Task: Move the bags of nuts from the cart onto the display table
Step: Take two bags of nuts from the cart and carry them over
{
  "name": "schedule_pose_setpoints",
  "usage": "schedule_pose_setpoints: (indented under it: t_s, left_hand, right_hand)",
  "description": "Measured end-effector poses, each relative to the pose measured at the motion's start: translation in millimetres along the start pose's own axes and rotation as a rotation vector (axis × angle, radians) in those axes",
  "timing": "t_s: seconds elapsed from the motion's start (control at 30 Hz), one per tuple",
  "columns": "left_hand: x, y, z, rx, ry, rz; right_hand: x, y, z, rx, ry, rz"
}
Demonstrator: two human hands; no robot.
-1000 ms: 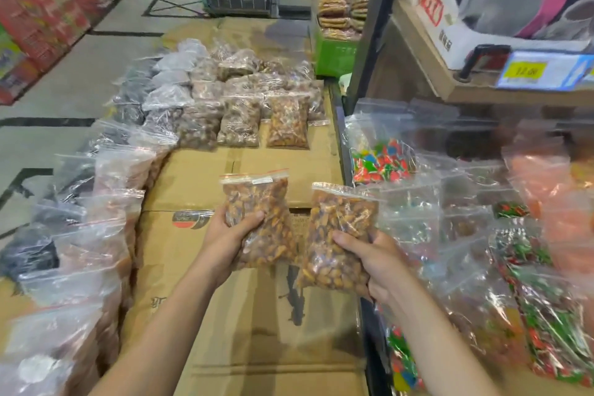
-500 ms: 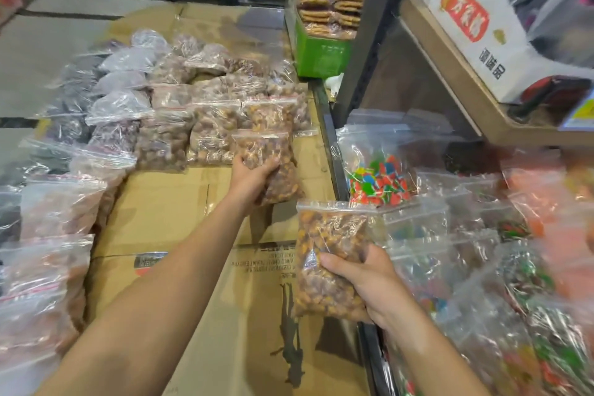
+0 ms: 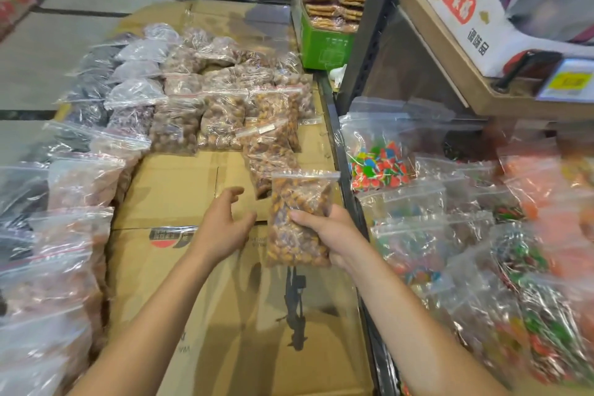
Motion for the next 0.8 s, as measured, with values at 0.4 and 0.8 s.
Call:
schedule_pose_setpoints:
  t_s: [0.4,0.8]
  left_hand:
    - [-53.8,22.4,-40.2,0.193,-0.167,0.003]
    - [-92.1,20.8,-3.0,0.498,-0.409,0.081]
  right_hand:
    - [40.8,-36.8,-29.5,-0.643,0.405,0.309]
    - [-100.9,19.1,22.8,-1.082,0.757,0.390]
Point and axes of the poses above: each hand's wrist, its own x-axis towards the middle knuckle, its own y-axis out of the back of the hand, z = x × y, the point moved 5 cm from there along x, towards the middle knuckle, and after that the axes turned 14 degrees about z, right-handed, at the moved point
